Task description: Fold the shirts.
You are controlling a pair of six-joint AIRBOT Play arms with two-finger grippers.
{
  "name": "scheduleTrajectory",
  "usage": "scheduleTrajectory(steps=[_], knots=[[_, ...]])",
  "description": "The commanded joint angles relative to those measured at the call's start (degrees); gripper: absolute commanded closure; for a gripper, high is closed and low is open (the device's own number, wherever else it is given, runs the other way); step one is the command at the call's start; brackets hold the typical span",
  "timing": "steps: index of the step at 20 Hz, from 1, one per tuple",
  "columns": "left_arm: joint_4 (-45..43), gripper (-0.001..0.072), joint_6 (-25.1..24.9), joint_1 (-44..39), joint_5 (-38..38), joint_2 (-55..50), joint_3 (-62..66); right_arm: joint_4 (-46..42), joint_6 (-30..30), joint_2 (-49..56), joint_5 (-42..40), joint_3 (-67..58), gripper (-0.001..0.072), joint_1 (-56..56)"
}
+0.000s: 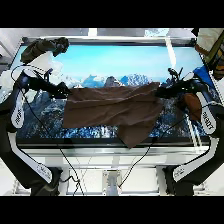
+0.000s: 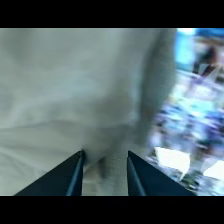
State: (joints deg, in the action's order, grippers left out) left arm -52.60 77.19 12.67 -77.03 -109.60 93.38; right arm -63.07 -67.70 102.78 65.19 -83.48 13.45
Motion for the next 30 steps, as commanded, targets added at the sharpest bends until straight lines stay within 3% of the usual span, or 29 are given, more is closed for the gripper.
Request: scheduleTrajectory(steps=[1, 3, 6, 8, 10, 12, 14, 17, 19, 22, 24, 30], knots=[[1.3, 0.0226, 0.9, 1.6, -0.5, 0.6, 0.1, 1.5, 0.4, -0.4, 3.6, 0.0, 0.0377, 4.6], [5.2, 0.0226, 0.9, 2.8, 0.0, 1.7, 0.1, 3.3, 2.0, -1.5, 5.0, 0.0, 0.0376, 6.8], [20.2, 0.0231, 0.5, 5.2, 0.5, 3.7, 2.9, 9.0, 5.7, -5.1, 5.0, -0.9, 0.0376, 8.7], [33.4, 0.0362, -3.4, 5.2, -1.6, 4.3, 9.9, 11.1, 7.5, -8.1, 5.5, -4.0, 0.0377, 8.6], [44.7, 0.0370, -5.2, 4.4, -4.4, 4.7, 20.1, 12.5, 8.5, -11.5, 6.3, -8.0, 0.0377, 8.5], [51.2, 0.0370, -6.4, 3.2, -5.7, 6.9, 29.8, 12.5, 9.6, -15.8, 7.0, -11.7, 0.0376, 8.7], [53.5, 0.0370, -10.8, 2.4, -5.1, 13.1, 30.8, 11.3, 11.0, -20.5, 7.0, -14.1, 0.0377, 8.7], [48.5, 0.0370, -14.9, 2.3, -7.1, 24.1, 28.4, 9.7, 11.9, -28.0, 9.3, -15.1, 0.0377, 8.7], [37.9, 0.0371, -15.1, 2.3, -10.4, 31.0, 26.3, 8.2, 12.1, -31.5, 14.9, -15.1, 0.0377, 8.7], [19.5, 0.0371, -10.6, 2.2, -17.7, 37.8, 23.6, 6.2, 11.2, -33.5, 25.9, -15.0, 0.0378, 8.7], [9.7, 0.0371, -5.6, 2.2, -21.0, 39.8, 21.9, 6.2, 9.8, -33.5, 28.9, -13.1, 0.0378, 8.7], [2.6, 0.0370, -4.1, 2.2, -21.9, 40.0, 11.6, 5.4, 6.6, -33.6, 30.4, 6.3, 0.0378, 8.6]])
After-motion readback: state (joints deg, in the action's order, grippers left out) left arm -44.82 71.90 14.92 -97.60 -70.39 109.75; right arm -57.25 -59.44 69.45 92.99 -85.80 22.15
